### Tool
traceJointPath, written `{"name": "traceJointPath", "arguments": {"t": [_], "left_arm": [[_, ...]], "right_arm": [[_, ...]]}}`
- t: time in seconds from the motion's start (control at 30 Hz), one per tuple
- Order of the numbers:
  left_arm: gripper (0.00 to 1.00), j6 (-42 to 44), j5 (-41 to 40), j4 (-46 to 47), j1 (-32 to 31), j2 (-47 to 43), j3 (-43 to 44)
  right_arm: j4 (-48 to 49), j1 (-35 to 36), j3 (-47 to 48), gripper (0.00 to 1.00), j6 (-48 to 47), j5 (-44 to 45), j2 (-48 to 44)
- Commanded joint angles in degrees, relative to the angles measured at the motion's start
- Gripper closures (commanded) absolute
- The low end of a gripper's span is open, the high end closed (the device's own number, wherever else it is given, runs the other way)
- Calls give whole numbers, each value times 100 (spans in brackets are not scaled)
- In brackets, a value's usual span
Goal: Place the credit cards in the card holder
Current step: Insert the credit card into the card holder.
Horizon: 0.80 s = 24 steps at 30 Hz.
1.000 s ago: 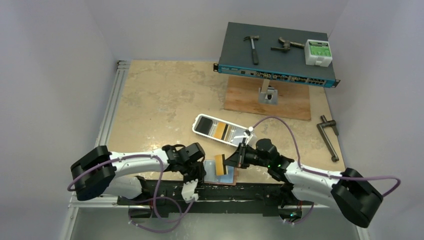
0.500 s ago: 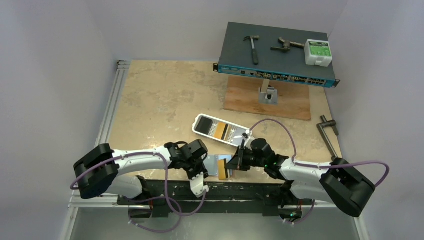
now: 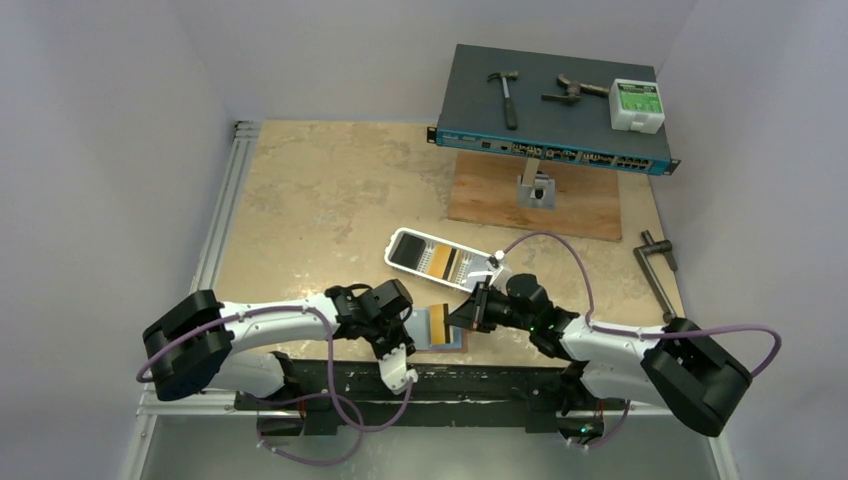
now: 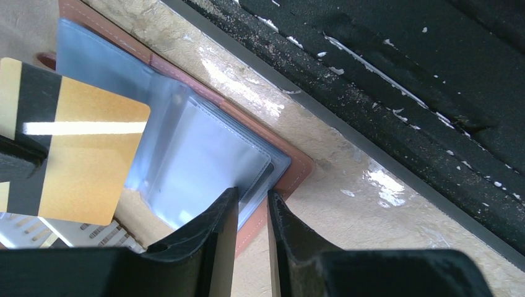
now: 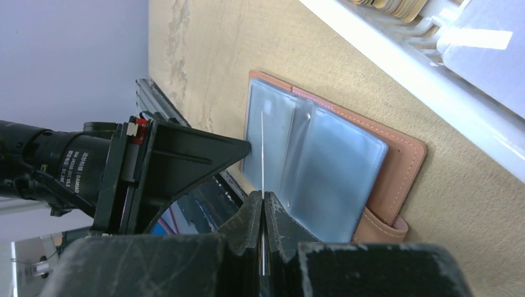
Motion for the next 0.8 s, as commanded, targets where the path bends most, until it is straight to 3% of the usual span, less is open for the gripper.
{"name": "traceJointPath", "arguments": {"t": [0.0,0.77], "left_arm": [[78,-248,69,-179,-50,-88,-125],[82,-273,-9,-13,-130,-113,-184]], "right_arm": [[602,-22,-11,100,82,343,235],[2398,153,-347,100,650,466,1410]]}}
